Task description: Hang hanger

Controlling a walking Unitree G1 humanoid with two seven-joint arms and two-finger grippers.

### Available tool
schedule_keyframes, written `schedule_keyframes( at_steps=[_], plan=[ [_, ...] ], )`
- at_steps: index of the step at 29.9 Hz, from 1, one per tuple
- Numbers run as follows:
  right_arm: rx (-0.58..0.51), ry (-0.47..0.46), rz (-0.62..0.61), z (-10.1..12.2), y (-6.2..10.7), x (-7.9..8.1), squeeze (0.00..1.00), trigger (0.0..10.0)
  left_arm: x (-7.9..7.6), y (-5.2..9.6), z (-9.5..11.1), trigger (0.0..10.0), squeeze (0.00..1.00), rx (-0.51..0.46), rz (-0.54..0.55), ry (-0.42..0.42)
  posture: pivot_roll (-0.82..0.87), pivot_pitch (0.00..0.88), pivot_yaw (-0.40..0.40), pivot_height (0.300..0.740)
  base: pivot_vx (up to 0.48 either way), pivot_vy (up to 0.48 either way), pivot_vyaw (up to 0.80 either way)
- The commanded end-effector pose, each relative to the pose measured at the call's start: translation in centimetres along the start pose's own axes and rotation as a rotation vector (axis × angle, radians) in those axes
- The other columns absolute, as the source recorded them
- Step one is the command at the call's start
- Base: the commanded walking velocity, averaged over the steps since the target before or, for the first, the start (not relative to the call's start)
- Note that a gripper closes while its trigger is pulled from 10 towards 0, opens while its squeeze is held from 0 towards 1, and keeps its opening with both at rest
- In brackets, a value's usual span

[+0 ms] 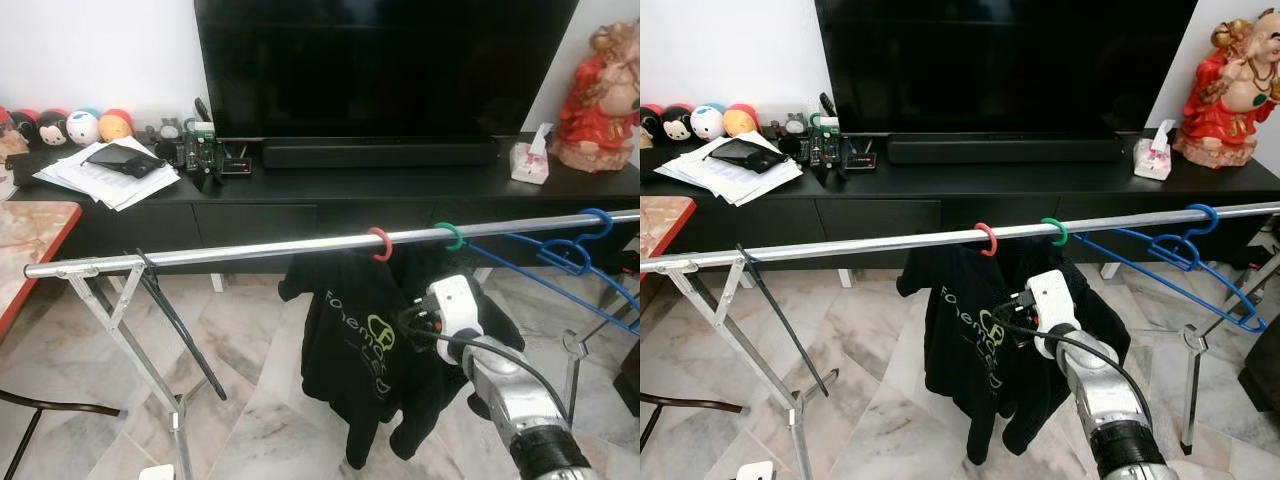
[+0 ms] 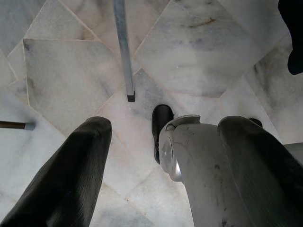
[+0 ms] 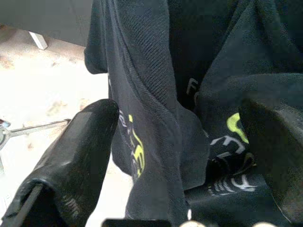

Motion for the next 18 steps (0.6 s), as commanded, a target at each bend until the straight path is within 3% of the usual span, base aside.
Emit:
schedule_keyframes(
  at_steps=[1,6,18],
  plan=[
    [-0.004,-0.039,0.018,0.4,-0.4,0.1,0.0,10.0,-0.1,0.0,-0.3,10.0,0.0,0.021,0.001,0.015,-0.06,0.0,-0.035,0.74,0.0,0.0,0.0],
    [0.042,-0.046,0.099,0.1,-1.4,1.2,0.0,10.0,-0.1,0.0,-0.3,10.0,0.0,0.019,0.0,0.015,-0.05,0.0,-0.035,0.74,0.0,0.0,0.0],
    [0.034,-0.039,0.067,1.0,-2.9,1.7,0.0,10.0,-0.1,0.0,-0.1,10.0,0.0,0.015,0.001,0.015,-0.05,0.0,-0.033,0.74,0.0,0.0,0.0]
  ],
)
Point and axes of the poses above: a point about 5 cm out from each wrist's last joint towards the gripper, its own y axis pointing back from the gripper into the wrist, its own z axis along the axis of the wrist's last joint, x = y × z, the point moved 3 cm from there along -y, pointing out of the wrist towards the gripper, and after that the axes turned 1 degree about -y, right-handed, at the moved point
